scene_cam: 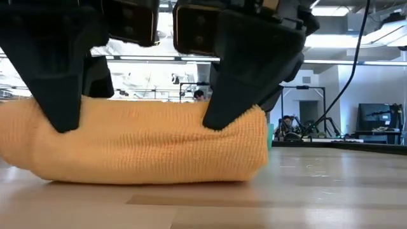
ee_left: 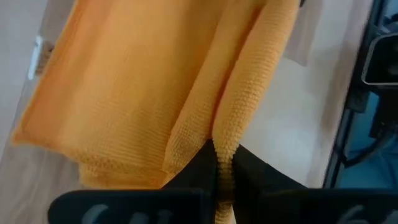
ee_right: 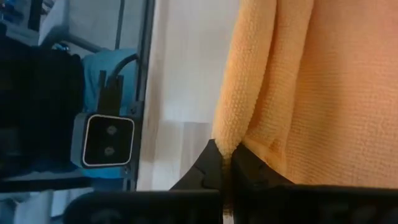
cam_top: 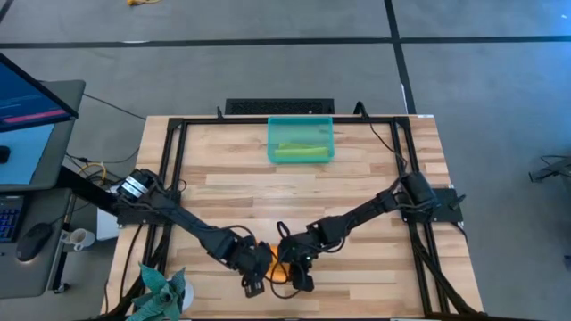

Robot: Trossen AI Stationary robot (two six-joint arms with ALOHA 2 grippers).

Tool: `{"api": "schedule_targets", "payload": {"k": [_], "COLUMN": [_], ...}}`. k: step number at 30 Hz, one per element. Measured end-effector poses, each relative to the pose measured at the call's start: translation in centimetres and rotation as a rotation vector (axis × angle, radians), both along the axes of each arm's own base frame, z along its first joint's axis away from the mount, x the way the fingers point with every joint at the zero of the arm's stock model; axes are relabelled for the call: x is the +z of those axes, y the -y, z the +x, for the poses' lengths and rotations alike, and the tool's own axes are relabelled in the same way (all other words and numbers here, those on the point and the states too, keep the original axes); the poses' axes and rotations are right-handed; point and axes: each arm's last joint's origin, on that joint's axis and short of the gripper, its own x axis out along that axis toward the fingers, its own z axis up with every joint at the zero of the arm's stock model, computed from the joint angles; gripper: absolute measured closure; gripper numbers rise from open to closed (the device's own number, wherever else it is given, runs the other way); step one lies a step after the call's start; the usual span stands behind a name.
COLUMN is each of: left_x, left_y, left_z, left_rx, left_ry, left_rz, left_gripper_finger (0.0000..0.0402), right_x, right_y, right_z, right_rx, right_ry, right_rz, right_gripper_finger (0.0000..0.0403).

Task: Roll microfiber towels into tight, uniform cylinder then place into a basket
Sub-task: Roll the yellow microfiber towel

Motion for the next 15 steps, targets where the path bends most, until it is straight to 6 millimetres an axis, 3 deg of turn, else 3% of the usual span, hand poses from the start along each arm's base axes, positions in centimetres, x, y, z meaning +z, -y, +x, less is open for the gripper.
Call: {"api": "schedule_targets", "payload": {"k": [4,8,15], "left_x": [-0.4,-1.1,-1.5], "left_y": [-0.2,-0.2,-0.2], "left_z": [0.0,0.1,0.1], "left_rx": [0.025,0.045,0.044], "left_ry": [-0.026,-0.046,-0.053], "left_rz": [0.007,0.026,0.032], "left_gripper_finger": [0.0392,0.0395,0.039], "right_x": [-0.4,-2.0,-2.3], "right_y": [1.0,2.6,4.6], "right_z": [0.2,0.3,0.6], "right_rx": [-0.045,-0.135,-0.252], "right_ry": [-0.053,-0.138,-0.225], "right_rz": [0.026,0.047,0.103], "right_gripper_finger": [0.0383,0.038,0.0384]}}
